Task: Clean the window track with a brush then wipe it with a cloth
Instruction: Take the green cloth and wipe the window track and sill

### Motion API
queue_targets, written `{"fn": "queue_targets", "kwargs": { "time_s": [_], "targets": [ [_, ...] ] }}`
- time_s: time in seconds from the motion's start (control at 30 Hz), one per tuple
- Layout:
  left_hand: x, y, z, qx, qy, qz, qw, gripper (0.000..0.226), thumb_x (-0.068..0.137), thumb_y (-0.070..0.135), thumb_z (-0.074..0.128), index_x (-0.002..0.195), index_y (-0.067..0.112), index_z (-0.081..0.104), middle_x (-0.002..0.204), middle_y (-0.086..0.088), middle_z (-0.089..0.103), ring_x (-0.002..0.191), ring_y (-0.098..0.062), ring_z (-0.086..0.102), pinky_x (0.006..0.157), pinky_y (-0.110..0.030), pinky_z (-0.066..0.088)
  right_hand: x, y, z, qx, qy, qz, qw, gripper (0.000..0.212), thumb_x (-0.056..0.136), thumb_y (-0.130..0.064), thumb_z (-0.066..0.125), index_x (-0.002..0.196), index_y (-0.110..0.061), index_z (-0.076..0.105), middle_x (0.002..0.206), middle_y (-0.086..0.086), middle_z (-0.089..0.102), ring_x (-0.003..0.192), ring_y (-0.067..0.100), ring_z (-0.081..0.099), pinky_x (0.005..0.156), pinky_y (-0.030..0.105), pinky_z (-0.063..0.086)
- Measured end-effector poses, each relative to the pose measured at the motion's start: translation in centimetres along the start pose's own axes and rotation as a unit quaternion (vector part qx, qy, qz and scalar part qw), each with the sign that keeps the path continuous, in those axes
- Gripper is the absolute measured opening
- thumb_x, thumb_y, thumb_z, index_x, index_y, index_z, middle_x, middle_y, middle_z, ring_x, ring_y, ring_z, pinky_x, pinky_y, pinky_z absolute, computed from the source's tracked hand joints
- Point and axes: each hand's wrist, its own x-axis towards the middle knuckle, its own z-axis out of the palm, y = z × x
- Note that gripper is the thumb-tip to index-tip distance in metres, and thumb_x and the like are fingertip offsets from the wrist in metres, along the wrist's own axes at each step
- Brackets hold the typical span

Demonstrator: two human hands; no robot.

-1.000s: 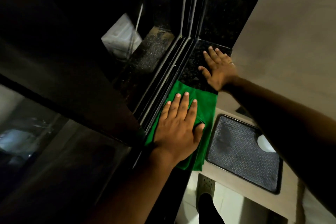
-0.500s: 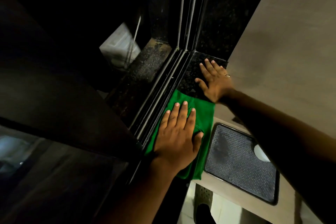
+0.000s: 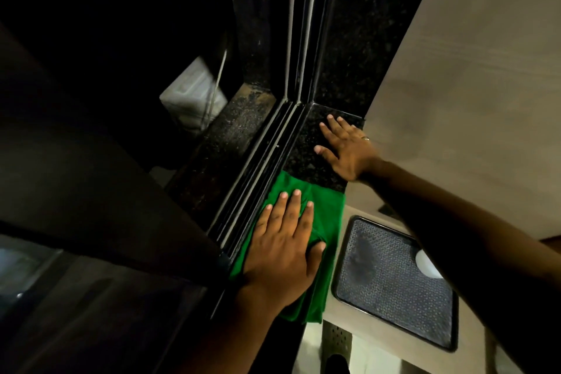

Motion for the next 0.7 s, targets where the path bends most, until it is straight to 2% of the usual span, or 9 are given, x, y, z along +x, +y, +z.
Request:
{"fn": "queue_targets", "kwargs": {
  "time_s": [0.1,0.2,0.3,0.53,0.63,0.7],
  "targets": [
    [0.3,0.0,0.0,0.0,0.002,-0.002,1.0,0.068,0.097,0.056,0.014,0.154,0.019,0.018,0.163,-0.008,0.007,0.151,-0.025,0.003,0.122,-0.046,0.01,0.5,0.6,-1.1,0.084,-0.019,-0.006,0.996,0.055,0.099,-0.035,0.038,0.149,-0.016,0.026,0.161,0.01,0.01,0.149,0.025,0.006,0.12,0.04,0.005],
    [2.0,0.2,-0.1,0.001,-0.006,-0.006,1.0,0.07,0.094,0.057,0.013,0.154,0.02,0.015,0.164,-0.008,0.004,0.151,-0.025,0.0,0.123,-0.046,0.006,0.8,1.6,-2.3,0.157,-0.024,0.003,0.987,0.047,0.098,-0.023,0.045,0.144,-0.011,0.039,0.158,0.012,0.02,0.147,0.023,0.018,0.118,0.03,0.01],
    [5.3,0.4,-0.3,0.021,-0.009,-0.007,1.0,0.072,0.093,0.057,0.011,0.154,0.019,0.013,0.164,-0.009,0.005,0.151,-0.026,0.0,0.123,-0.046,0.005,0.7,2.6,-3.3,0.169,0.025,0.023,0.985,0.044,0.098,-0.021,0.046,0.14,-0.007,0.044,0.153,0.015,0.033,0.142,0.024,0.031,0.118,0.03,0.02],
    [14.1,1.2,-0.7,0.037,-0.014,-0.02,0.999,0.07,0.095,0.055,0.019,0.154,0.018,0.012,0.164,-0.01,0.002,0.151,-0.026,-0.003,0.122,-0.045,-0.001,-0.1,2.8,-4.4,0.2,0.075,0.039,0.976,0.045,0.099,-0.021,0.042,0.14,-0.005,0.042,0.151,0.017,0.036,0.142,0.024,0.031,0.114,0.026,0.019],
    [13.7,1.5,-2.1,0.007,-0.019,-0.02,1.0,0.066,0.099,0.046,0.029,0.152,0.011,0.018,0.164,-0.013,-0.001,0.151,-0.025,-0.007,0.122,-0.041,-0.004,-1.2,-0.3,-4.0,0.246,0.113,0.047,0.962,0.043,0.099,-0.021,0.042,0.138,-0.004,0.045,0.148,0.018,0.042,0.14,0.027,0.035,0.115,0.029,0.023],
    [10.9,2.0,-2.6,-0.03,0.034,-0.051,0.998,0.06,0.097,0.034,0.035,0.149,0.004,0.029,0.162,-0.016,0.013,0.151,-0.027,0.005,0.121,-0.04,0.004,-1.3,-3.1,-3.4,0.307,0.121,0.061,0.942,0.041,0.099,-0.02,0.041,0.136,-0.003,0.048,0.145,0.019,0.045,0.138,0.029,0.038,0.114,0.03,0.024]
  ]
}}
